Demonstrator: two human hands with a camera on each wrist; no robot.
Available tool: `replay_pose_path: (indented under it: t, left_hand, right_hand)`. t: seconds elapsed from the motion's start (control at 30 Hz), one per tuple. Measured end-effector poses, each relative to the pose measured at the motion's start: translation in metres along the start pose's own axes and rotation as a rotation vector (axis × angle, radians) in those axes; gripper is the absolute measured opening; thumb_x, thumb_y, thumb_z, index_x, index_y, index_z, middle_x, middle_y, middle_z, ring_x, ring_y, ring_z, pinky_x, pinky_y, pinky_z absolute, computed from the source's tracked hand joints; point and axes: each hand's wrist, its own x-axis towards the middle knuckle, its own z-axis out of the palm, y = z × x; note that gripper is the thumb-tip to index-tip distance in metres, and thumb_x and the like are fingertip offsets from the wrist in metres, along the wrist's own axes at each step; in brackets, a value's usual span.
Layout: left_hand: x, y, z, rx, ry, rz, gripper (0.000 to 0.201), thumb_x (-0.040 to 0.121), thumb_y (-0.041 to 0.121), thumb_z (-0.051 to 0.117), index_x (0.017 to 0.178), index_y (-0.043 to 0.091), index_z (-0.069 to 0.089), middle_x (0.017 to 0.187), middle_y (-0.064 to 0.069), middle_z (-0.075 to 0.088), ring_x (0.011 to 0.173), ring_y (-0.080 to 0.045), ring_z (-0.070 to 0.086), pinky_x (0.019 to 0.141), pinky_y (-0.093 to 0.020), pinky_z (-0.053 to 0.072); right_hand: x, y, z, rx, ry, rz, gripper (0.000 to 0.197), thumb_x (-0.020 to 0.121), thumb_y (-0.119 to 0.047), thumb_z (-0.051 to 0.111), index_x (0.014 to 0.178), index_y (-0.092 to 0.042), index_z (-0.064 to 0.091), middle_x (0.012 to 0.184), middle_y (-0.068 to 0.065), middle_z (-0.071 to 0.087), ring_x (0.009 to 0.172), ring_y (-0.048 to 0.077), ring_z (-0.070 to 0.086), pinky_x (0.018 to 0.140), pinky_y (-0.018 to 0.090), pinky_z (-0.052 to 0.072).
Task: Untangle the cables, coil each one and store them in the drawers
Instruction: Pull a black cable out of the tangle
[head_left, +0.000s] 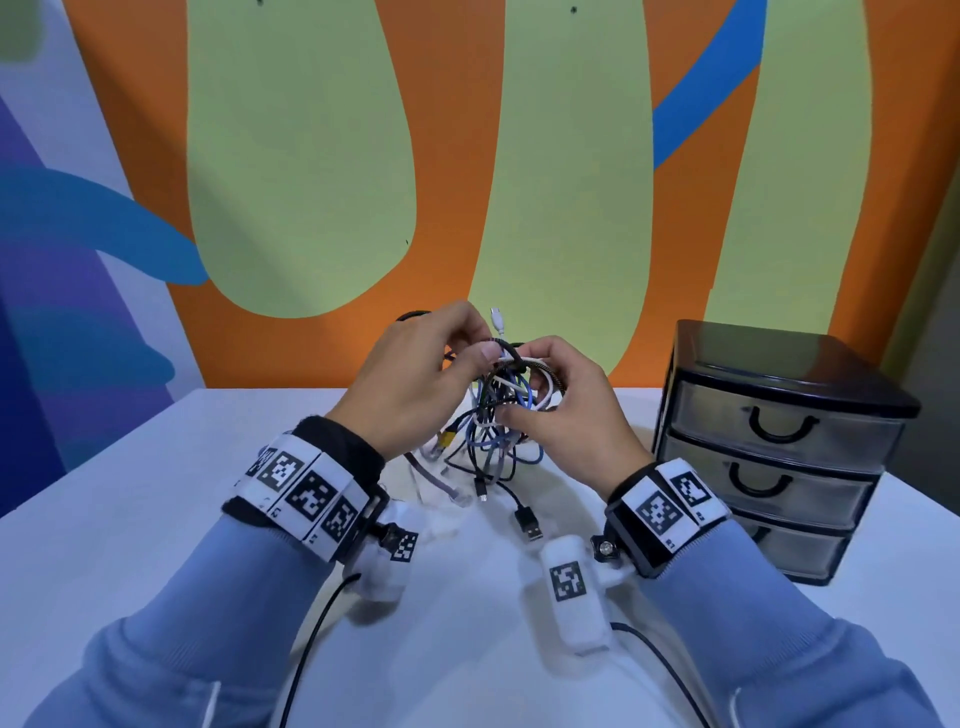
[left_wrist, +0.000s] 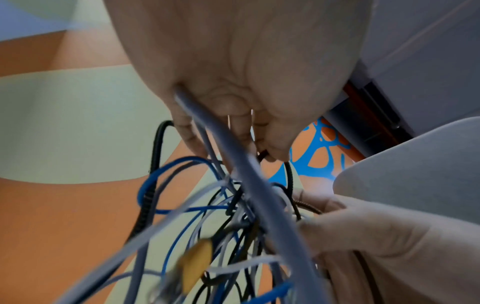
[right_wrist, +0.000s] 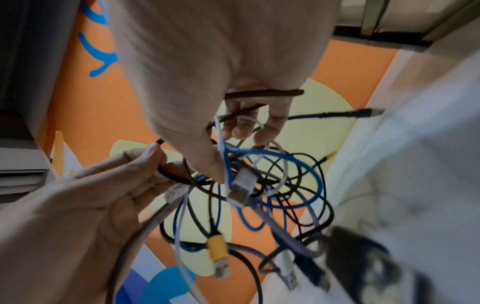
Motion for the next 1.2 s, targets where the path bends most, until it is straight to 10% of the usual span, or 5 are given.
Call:
replay_pose_path:
  t: [0.37, 0.53, 0.63, 0.8, 1.2]
  left_hand:
    - [0.004, 0.02, -0.026, -0.666, -0.127, -0.407, 0.026, 0.094, 0.028, 0.076, 0.088, 0.005, 0.065, 0.061, 0.002, 0.028, 0.048, -0.012, 0.022, 0.041, -0.019, 0.025]
    - [-0.001, 0.013, -0.04, -0.837, -0.254, -0.288, 0.022, 0.087, 0.023, 0.077, 0.093, 0.004, 0.068, 0.092, -0.014, 0.068, 0.081, -0.023, 0.064, 0.091, -0.04, 0.052]
    - [-0.001, 0.01, -0.04, -0.982, -0.25, -0.28, 0.016, 0.099, 0.023, 0.066, 0.098, 0.007, 0.068, 0.089, -0.013, 0.067, 0.065, -0.017, 0.059, 0.078, -0.038, 0.053]
    - [0.002, 0.009, -0.047, -0.866, -0.125, -0.34, 0.031, 0.092, 0.027, 0.066, 0.104, -0.001, 0.072, 0.065, 0.002, 0.048, 0.043, -0.003, 0.021, 0.044, -0.02, 0.009]
    - [-0.001, 0.01, -0.015, -0.471, -0.198, -0.249, 0.039, 0.111, 0.044, 0.045, 0.084, 0.017, 0.05, 0.066, -0.013, 0.038, 0.048, -0.015, 0.026, 0.044, -0.025, 0.02]
  right_hand:
    - [0.003, 0.015, -0.005, -0.249, 0.119, 0.015, 0.043, 0.074, -0.004, 0.078, 0.095, -0.036, 0.058, 0.103, -0.002, 0.07, 0.089, 0.021, 0.065, 0.08, 0.04, 0.057]
    - [0.004, 0.019, -0.006, -0.254, 0.164, 0.036, 0.045, 0.076, -0.006, 0.079, 0.093, -0.04, 0.054, 0.107, 0.001, 0.067, 0.096, 0.023, 0.064, 0.082, 0.04, 0.055]
    - [0.003, 0.017, -0.008, -0.23, 0.154, 0.04, 0.047, 0.08, 0.003, 0.075, 0.098, -0.035, 0.054, 0.106, -0.011, 0.069, 0.099, 0.018, 0.065, 0.082, 0.037, 0.054]
    - [-0.001, 0.012, -0.01, -0.278, 0.158, 0.037, 0.046, 0.08, 0.014, 0.057, 0.097, -0.028, 0.053, 0.096, -0.007, 0.069, 0.081, 0.03, 0.061, 0.062, 0.039, 0.05]
    - [-0.004, 0.003, -0.003, -0.107, 0.041, 0.073, 0.045, 0.075, -0.038, 0.091, 0.096, -0.028, 0.052, 0.067, -0.014, 0.064, 0.064, 0.017, 0.061, 0.063, 0.039, 0.052]
